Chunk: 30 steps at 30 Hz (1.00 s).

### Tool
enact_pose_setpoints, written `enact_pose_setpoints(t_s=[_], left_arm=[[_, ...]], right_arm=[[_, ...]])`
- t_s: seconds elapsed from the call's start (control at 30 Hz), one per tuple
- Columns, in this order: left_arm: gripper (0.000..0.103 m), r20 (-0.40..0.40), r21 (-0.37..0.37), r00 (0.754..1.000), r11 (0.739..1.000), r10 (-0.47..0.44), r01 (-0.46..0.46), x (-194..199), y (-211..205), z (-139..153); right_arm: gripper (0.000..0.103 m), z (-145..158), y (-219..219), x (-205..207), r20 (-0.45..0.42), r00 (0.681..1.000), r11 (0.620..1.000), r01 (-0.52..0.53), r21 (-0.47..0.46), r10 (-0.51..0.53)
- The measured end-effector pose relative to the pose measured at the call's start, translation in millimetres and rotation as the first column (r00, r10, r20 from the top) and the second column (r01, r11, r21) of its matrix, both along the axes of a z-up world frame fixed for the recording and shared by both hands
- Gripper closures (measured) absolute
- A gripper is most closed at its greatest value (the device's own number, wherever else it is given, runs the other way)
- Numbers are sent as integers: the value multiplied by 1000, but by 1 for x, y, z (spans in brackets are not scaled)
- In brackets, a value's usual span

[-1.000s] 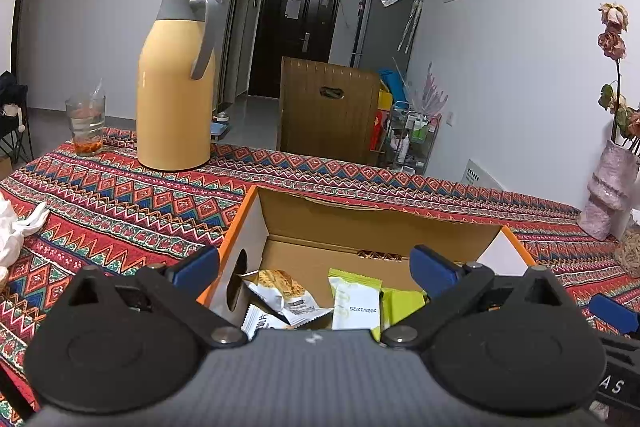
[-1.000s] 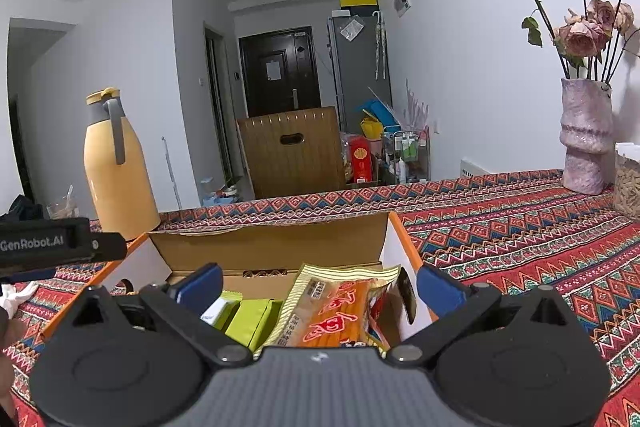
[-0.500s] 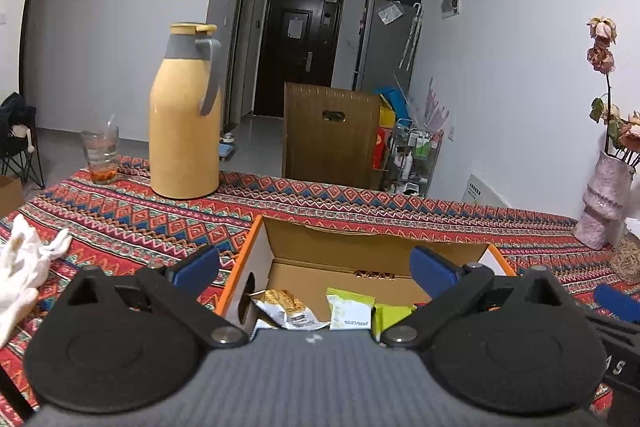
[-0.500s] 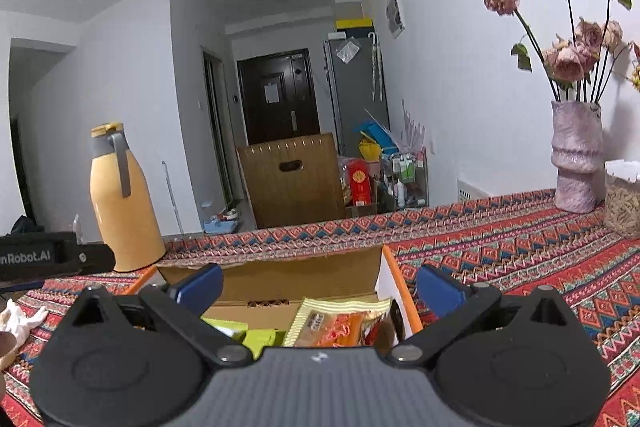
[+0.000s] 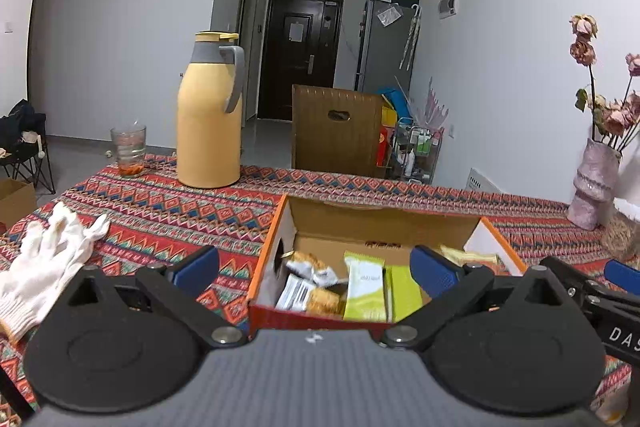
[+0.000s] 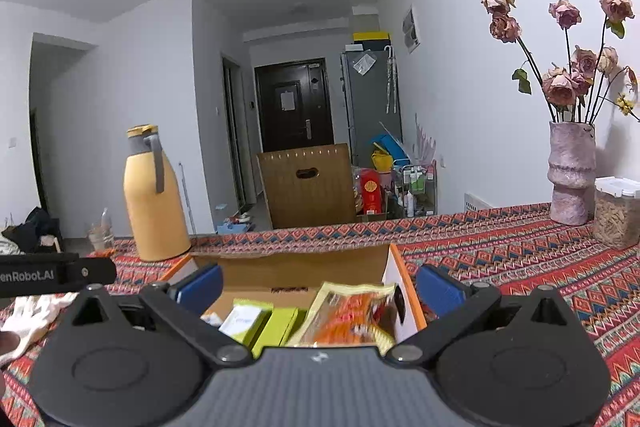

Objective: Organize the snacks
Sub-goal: 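Withdraw both grippers from the box back toward the snack pile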

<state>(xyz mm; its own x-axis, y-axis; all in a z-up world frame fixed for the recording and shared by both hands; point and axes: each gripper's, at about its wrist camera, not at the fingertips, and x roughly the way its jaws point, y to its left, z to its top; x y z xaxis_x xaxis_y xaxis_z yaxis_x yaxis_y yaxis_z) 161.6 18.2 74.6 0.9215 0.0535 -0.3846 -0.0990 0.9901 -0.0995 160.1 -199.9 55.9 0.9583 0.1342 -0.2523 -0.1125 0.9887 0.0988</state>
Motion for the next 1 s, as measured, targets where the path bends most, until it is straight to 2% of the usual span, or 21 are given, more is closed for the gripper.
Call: enact_pose_setpoints(t_s=[0.6, 1.0], left_arm=[[0, -40, 80, 999, 997, -13, 16, -73, 13, -43], [0, -141, 81, 986, 992, -88, 100, -95, 8, -76]], right_arm=[[0, -42, -10, -72, -105, 994, 999, 3, -49, -8], [0, -66, -18, -103, -172, 985, 998, 1, -63, -12]])
